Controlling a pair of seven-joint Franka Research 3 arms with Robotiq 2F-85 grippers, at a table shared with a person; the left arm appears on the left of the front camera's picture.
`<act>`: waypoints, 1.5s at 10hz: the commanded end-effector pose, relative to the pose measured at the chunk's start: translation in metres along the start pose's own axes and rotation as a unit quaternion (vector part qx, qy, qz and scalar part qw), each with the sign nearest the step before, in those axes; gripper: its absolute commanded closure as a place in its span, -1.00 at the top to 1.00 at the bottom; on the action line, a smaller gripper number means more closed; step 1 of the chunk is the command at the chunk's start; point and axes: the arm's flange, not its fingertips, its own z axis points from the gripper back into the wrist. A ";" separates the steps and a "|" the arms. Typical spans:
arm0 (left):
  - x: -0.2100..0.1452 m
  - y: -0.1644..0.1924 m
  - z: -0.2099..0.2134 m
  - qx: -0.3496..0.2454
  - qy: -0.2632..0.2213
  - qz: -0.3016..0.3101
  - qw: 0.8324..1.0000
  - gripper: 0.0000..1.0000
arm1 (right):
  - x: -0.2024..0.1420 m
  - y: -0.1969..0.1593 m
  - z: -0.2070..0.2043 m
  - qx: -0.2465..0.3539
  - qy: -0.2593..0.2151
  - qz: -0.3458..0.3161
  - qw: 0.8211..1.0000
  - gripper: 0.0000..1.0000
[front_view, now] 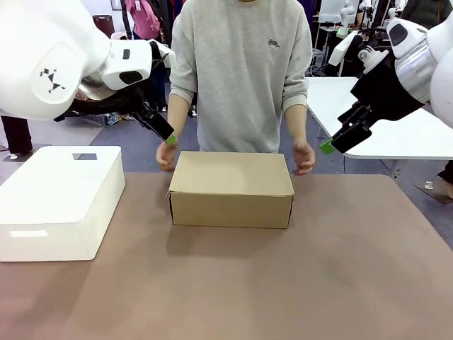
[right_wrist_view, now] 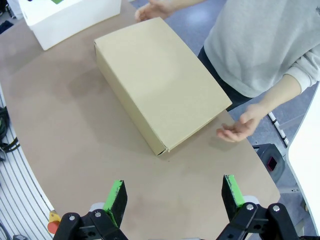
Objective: Pack the shoes into the box.
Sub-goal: Press down on the lid of the Shoes Box.
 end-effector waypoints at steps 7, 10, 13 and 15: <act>0.002 -0.001 0.009 0.002 -0.006 -0.006 1.000 0.85 | 0.001 0.002 -0.001 -0.006 0.003 -0.007 1.000 1.00; 0.002 -0.001 0.009 0.002 -0.006 -0.006 1.000 0.85 | 0.001 0.002 -0.001 -0.006 0.003 -0.007 1.000 1.00; 0.002 -0.001 0.009 0.002 -0.006 -0.006 1.000 0.85 | 0.001 0.002 -0.001 -0.006 0.003 -0.007 1.000 1.00; 0.002 -0.001 0.009 0.002 -0.006 -0.006 1.000 0.85 | 0.001 0.002 -0.001 -0.006 0.003 -0.007 1.000 1.00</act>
